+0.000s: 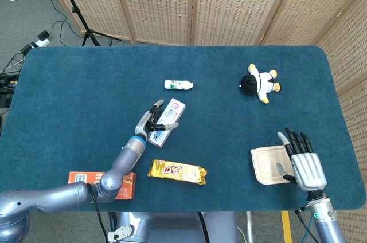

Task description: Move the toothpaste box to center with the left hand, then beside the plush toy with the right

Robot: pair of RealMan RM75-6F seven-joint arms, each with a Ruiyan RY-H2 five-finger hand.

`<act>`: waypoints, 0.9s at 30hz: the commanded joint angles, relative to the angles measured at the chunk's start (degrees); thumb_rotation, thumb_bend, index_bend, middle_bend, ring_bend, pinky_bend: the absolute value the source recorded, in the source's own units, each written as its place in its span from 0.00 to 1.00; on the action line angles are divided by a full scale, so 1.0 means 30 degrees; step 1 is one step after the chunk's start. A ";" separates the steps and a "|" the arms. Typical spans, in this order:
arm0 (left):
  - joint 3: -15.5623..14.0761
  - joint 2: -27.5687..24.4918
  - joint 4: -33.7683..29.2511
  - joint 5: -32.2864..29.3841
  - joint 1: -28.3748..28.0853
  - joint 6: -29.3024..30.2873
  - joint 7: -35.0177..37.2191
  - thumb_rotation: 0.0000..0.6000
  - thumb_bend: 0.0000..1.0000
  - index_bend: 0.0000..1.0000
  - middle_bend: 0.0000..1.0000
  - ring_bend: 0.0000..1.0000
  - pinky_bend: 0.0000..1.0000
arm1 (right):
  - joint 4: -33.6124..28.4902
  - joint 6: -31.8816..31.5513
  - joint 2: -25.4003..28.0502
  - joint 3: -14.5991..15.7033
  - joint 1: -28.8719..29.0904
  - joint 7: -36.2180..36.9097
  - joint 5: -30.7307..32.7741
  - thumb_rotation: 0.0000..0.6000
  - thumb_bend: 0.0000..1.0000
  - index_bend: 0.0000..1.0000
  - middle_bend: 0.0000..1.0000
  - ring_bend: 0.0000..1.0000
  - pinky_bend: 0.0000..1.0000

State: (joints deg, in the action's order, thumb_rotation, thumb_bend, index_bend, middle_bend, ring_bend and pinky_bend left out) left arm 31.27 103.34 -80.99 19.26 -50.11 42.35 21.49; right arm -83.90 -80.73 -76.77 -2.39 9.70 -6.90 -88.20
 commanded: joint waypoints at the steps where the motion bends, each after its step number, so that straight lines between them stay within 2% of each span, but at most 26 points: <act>1: 0.0187 0.0230 0.0326 -0.0026 -0.0219 0.0050 -0.0133 1.00 0.00 0.00 0.00 0.00 0.00 | 0.0004 0.0033 0.0018 -0.0022 0.0008 0.0051 0.0054 1.00 0.41 0.04 0.00 0.00 0.00; 27: 0.1402 0.2715 0.3283 -0.0614 -0.2450 -0.0908 -0.0857 1.00 0.00 0.00 0.00 0.00 0.00 | 0.0180 0.0336 0.0143 -0.0182 0.0111 0.0652 0.0536 1.00 0.41 0.04 0.00 0.00 0.00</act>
State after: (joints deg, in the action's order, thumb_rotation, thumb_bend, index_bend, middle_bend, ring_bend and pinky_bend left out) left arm 35.35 111.35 -71.26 17.36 -57.32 39.75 18.93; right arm -83.36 -79.72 -76.34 -2.94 10.03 -4.93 -86.58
